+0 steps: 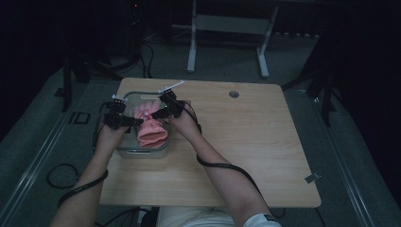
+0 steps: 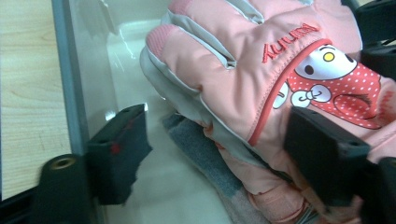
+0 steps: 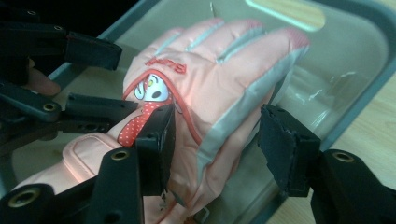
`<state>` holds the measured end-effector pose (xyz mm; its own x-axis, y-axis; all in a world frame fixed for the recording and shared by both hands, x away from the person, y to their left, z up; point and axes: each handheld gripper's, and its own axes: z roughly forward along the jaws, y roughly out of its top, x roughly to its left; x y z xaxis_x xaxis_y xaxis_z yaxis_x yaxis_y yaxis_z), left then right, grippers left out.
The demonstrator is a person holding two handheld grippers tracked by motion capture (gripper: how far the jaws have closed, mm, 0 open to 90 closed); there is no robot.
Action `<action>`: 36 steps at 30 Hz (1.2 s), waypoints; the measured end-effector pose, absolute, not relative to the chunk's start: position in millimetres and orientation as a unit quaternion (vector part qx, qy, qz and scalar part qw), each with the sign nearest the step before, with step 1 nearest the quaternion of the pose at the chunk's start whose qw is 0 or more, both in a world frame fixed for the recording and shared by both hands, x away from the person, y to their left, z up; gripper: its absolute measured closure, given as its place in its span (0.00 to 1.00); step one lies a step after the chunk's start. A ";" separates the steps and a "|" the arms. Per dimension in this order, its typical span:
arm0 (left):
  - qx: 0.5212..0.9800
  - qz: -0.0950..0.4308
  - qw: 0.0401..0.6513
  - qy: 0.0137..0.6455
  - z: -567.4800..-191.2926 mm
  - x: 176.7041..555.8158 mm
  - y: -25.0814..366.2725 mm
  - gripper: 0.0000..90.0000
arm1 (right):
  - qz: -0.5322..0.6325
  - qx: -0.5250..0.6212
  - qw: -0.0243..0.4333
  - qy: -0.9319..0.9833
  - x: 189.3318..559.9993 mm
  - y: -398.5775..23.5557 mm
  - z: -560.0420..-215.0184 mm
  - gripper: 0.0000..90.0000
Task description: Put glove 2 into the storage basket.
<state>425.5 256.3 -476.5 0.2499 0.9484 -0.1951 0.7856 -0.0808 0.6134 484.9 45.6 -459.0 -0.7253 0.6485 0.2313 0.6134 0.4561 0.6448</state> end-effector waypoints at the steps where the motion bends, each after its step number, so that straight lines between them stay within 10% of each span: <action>1: 0.723 0.130 0.324 0.596 -474.9 424.3 257.5 0.18 | 0.371 0.371 0.024 0.851 484.2 44.3 -456.8 0.51; 15: 0.720 0.153 0.368 0.568 -454.7 415.0 256.7 0.04 | 0.406 0.362 0.037 0.838 471.5 18.6 -440.0 0.52; 36: 0.745 0.140 0.419 0.500 -431.7 385.2 204.9 0.04 | 0.453 0.325 0.030 0.829 448.0 -54.6 -423.4 0.26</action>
<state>385.2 204.9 -431.7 0.4604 0.8623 -0.2110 0.6278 -0.1483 0.7641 448.0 -54.6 -423.4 -0.7865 0.5673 0.2443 0.5122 0.3779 0.7712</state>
